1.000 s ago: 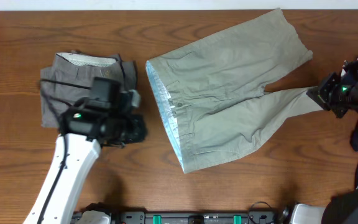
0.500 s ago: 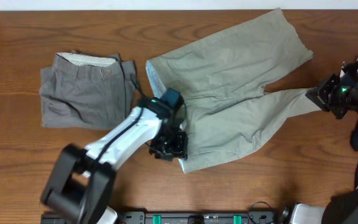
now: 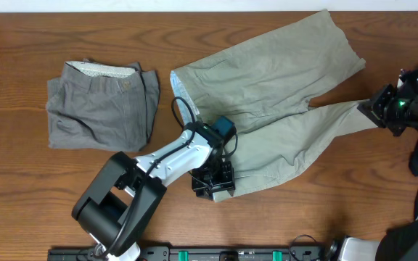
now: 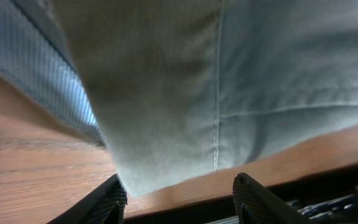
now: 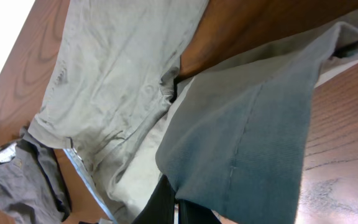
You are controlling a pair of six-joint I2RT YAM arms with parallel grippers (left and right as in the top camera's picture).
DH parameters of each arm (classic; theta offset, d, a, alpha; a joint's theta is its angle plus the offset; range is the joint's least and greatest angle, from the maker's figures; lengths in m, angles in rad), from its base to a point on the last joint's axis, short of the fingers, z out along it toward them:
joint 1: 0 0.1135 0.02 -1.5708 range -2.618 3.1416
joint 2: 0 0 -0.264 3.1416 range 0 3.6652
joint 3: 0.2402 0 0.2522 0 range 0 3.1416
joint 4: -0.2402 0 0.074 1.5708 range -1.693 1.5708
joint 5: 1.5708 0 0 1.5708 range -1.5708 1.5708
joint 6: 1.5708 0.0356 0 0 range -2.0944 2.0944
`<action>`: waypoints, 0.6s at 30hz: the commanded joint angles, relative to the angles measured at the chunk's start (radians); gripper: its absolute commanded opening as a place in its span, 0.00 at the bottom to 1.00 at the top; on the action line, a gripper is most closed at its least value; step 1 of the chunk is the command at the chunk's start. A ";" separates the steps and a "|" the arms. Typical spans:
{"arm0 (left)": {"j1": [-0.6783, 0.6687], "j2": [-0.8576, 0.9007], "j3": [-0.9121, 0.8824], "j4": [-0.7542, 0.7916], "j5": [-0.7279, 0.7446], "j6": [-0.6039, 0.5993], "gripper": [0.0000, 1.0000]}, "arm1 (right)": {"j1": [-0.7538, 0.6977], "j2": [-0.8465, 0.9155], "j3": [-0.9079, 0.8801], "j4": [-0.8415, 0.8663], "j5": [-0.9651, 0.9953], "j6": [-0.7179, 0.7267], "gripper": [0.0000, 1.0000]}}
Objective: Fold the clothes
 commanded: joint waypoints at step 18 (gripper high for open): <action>-0.014 0.050 -0.025 0.005 -0.020 -0.132 0.06 | 0.010 -0.006 0.020 0.023 -0.046 -0.029 0.01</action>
